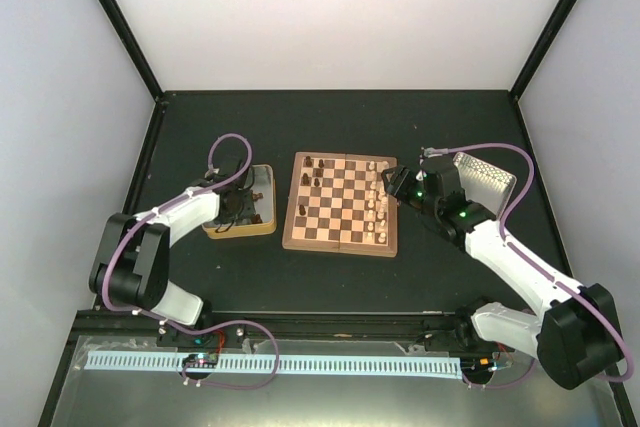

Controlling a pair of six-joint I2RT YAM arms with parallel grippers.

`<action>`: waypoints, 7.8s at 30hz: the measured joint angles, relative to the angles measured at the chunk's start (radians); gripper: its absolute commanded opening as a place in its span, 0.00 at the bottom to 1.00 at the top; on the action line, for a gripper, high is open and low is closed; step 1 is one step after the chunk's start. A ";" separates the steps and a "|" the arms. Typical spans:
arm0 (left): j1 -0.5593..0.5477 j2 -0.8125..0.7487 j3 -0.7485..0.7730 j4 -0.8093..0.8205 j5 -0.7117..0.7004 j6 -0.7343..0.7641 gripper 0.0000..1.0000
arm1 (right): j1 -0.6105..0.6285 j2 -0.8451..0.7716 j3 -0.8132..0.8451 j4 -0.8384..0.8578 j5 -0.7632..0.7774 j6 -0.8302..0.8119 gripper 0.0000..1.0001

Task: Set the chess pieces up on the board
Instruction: Pick up the chess piece from the storage box, then place the chess piece on the chessboard, then pick up the chess piece from the storage box, then place the chess piece on the chessboard.

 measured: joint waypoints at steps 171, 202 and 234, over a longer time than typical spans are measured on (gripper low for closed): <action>0.008 0.162 0.135 0.034 0.082 0.090 0.06 | 0.000 -0.009 -0.016 0.029 -0.025 -0.014 0.65; -0.225 0.008 0.309 0.011 0.327 0.207 0.09 | 0.000 -0.025 -0.020 0.030 -0.025 -0.007 0.65; -0.420 0.340 0.460 -0.109 0.113 0.261 0.11 | 0.000 -0.011 -0.021 0.029 -0.017 -0.008 0.66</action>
